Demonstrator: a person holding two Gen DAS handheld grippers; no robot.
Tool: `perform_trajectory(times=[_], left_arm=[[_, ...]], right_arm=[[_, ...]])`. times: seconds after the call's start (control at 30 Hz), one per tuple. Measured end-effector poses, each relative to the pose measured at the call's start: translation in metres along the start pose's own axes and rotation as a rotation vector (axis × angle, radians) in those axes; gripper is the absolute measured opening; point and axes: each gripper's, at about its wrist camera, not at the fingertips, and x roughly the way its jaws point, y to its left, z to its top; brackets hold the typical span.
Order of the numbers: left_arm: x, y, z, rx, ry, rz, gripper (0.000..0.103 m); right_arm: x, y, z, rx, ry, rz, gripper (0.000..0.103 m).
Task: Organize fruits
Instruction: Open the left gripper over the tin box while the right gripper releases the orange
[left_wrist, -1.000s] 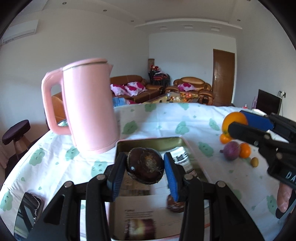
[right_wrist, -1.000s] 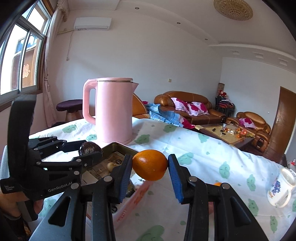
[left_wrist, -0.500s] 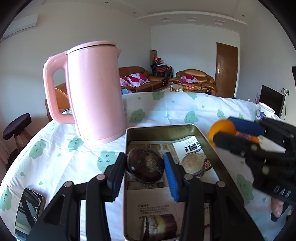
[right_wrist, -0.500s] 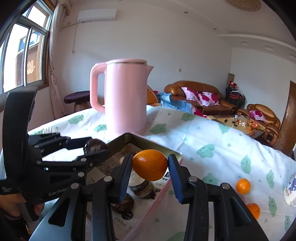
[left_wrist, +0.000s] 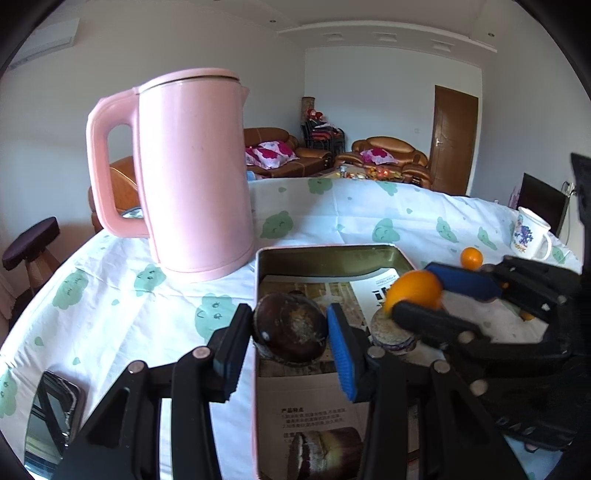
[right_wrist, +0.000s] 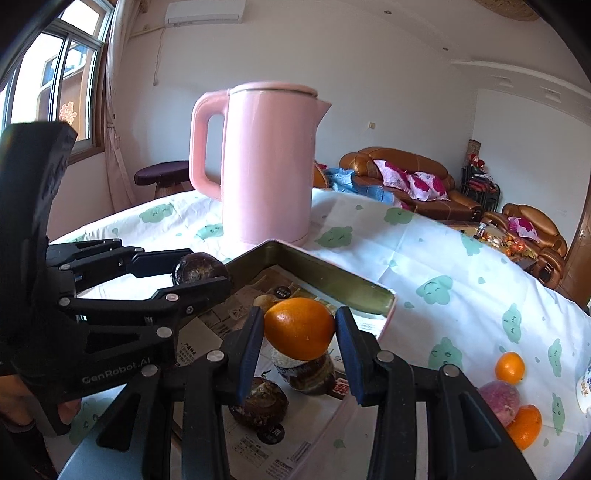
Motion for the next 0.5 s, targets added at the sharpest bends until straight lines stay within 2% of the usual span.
perform_trajectory(times=[0.2,0.3,0.37,0.43,0.5], left_arm=[[0.005,0.002,0.000,-0.008,0.020,-0.011,0.043],[0.004,0.001,0.001,-0.008,0.015,-0.002,0.047],[0.002,0.001,0.001,-0.010,0.010,0.018,0.052],[0.000,0.002,0.002,-0.019,0.000,0.036,0.061],[-0.004,0.003,0.004,-0.028,-0.015,0.037,0.066]], right_arm=[[0.008,0.001,-0.003,-0.005,0.021,0.033,0.043],[0.009,-0.001,-0.003,0.005,0.020,0.055,0.043],[0.009,-0.003,-0.003,0.013,0.024,0.073,0.043],[0.006,-0.006,-0.003,0.021,0.014,0.064,0.051],[0.002,-0.011,-0.002,0.044,0.005,0.070,0.055]])
